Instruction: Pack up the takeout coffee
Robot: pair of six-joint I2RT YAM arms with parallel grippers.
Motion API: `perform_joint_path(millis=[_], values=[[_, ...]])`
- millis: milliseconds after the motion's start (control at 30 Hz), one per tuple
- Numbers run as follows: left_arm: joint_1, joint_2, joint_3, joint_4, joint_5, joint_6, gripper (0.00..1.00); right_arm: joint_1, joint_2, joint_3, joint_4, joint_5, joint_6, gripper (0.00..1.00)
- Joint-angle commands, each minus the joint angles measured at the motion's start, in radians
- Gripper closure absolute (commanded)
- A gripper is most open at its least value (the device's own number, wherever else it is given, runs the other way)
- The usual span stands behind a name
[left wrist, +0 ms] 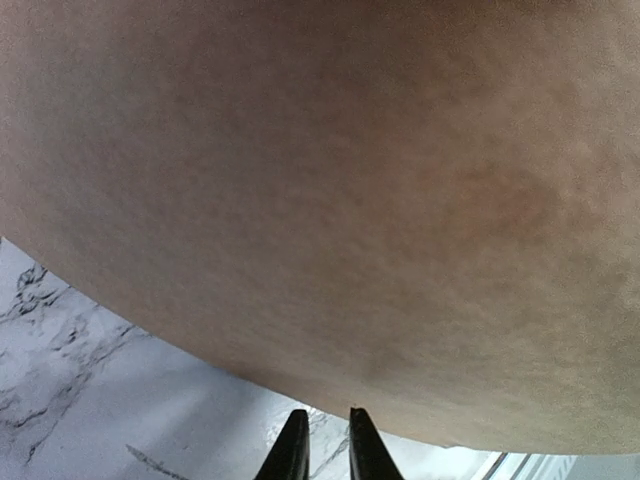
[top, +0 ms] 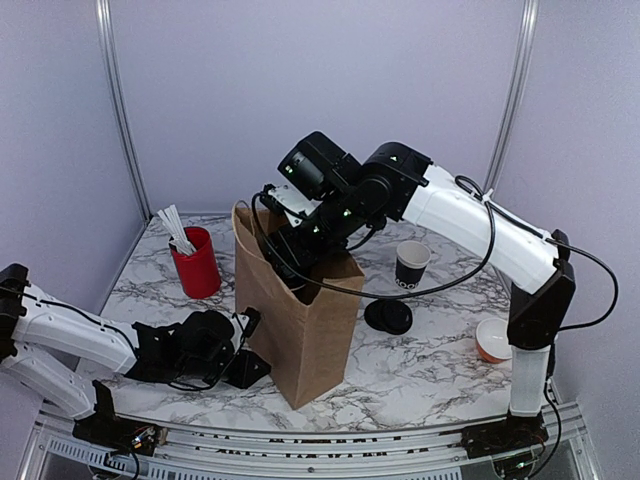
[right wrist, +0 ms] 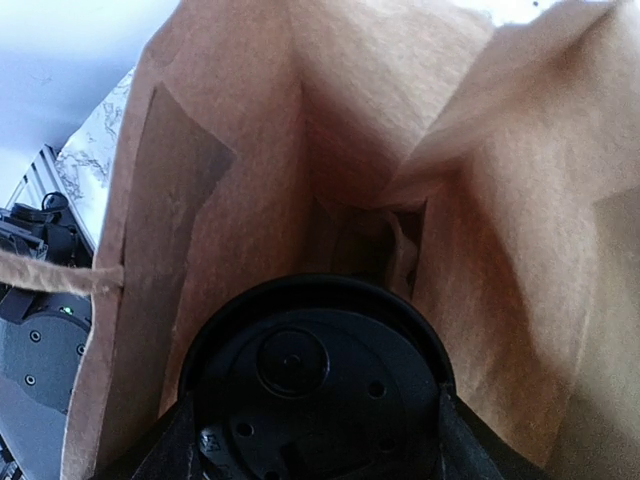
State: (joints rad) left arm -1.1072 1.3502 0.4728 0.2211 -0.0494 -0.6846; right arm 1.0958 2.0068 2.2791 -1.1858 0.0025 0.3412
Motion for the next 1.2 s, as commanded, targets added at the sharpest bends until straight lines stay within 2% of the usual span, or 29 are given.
perform_joint_path(millis=[0, 600, 1167], values=[[-0.001, 0.063, 0.045, 0.082, 0.04, 0.034, 0.86, 0.01, -0.019, -0.013, -0.017, 0.039, 0.019, 0.4], [-0.002, 0.045, 0.044, 0.103, 0.045, 0.042, 0.86, 0.003, -0.014, -0.113, -0.045, 0.062, 0.048, 0.4], [0.012, 0.008, 0.021, 0.101, 0.04, 0.051, 0.86, 0.002, 0.047, -0.098, -0.103, 0.036, 0.049, 0.41]])
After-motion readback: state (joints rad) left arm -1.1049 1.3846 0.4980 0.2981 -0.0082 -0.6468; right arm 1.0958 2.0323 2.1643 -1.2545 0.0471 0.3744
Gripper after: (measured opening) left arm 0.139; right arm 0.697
